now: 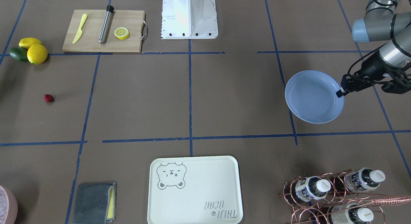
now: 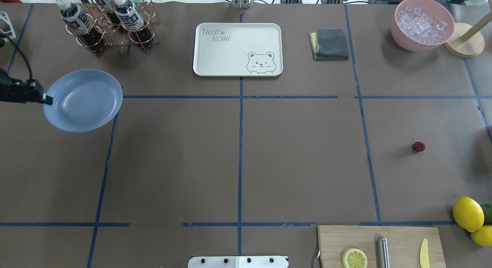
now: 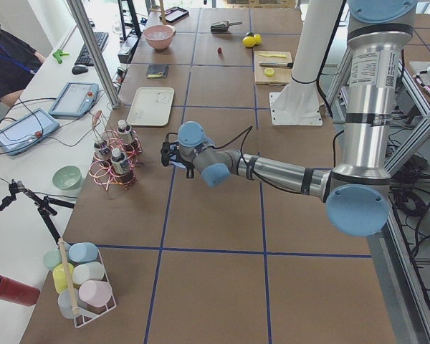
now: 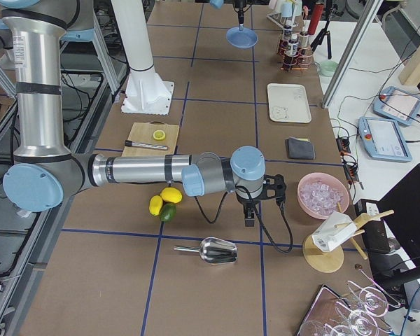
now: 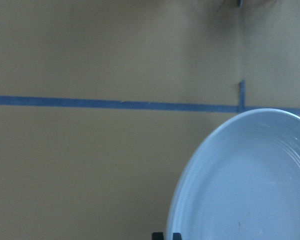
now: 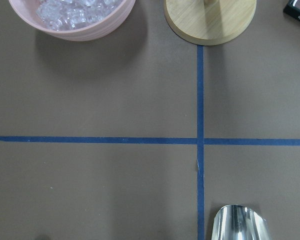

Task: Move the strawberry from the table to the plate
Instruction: 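Slide the blue plate with the left gripper toward the table center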

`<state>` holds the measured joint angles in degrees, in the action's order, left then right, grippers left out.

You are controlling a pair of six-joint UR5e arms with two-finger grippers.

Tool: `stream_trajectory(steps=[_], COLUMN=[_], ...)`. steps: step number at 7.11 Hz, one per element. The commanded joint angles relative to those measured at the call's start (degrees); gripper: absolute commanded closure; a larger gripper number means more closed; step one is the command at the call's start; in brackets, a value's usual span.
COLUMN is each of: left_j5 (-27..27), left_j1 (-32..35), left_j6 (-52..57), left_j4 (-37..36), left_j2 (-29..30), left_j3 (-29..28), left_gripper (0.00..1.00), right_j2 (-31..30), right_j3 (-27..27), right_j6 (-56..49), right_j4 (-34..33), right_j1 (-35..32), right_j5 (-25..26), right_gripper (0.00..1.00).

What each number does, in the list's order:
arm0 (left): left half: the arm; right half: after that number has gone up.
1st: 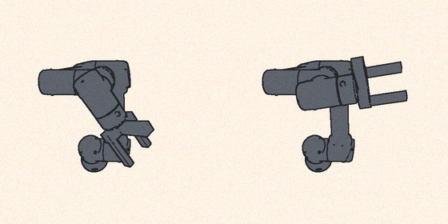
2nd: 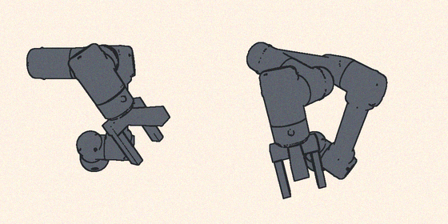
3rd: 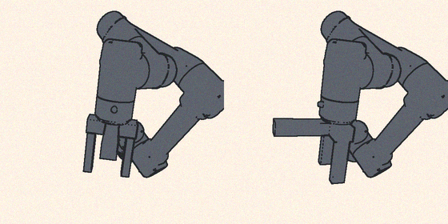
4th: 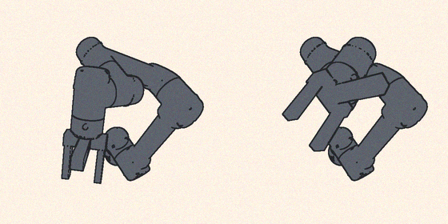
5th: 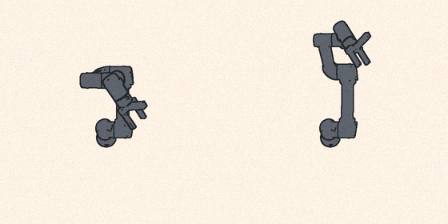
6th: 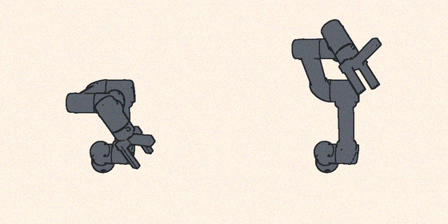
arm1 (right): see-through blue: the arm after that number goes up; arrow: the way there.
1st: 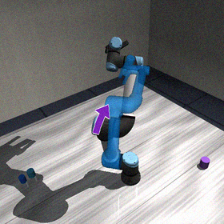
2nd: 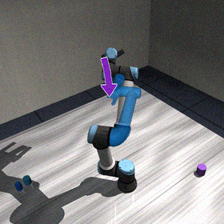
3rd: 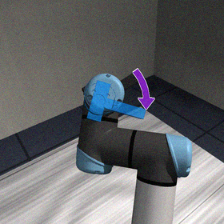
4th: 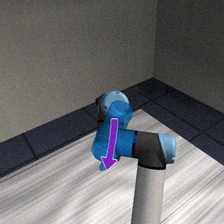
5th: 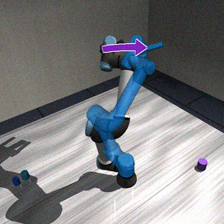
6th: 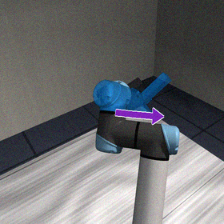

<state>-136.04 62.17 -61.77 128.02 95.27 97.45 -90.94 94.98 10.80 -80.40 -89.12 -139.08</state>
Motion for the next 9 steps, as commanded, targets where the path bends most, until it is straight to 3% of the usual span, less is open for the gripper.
stream_trajectory(steps=[1,3,6,7,9], left_j5=[7.3,15.76,31.84,34.67,34.88], left_j1=[-12.44,-22.84,-33.93,-35.7,-36.15], left_j6=[-23.12,-34.78,-38.86,-38.86,-38.52], left_j4=[-0.93,-1.28,-1.46,-1.55,-1.55], left_j2=[11.81,18.96,23.64,23.64,23.64], left_j3=[0.2,-1.03,-5.15,-5.6,-5.87], left_gripper=[1.0,1.0,1.0,1.0,1.0], right_j2=[0.06,0.32,0.5,0.41,0.06], right_j3=[-0.23,-0.15,2.48,3.71,6.43], right_j6=[0.19,4.11,7.9,10.18,14.22], right_j4=[0.07,0.15,0.24,0.42,0.42], right_j1=[0.52,1.05,3.25,3.86,6.57], right_j5=[0.13,-0.05,-0.05,0.04,1.26], right_gripper=[0.0,0.0,0.0,0.0,0.0])
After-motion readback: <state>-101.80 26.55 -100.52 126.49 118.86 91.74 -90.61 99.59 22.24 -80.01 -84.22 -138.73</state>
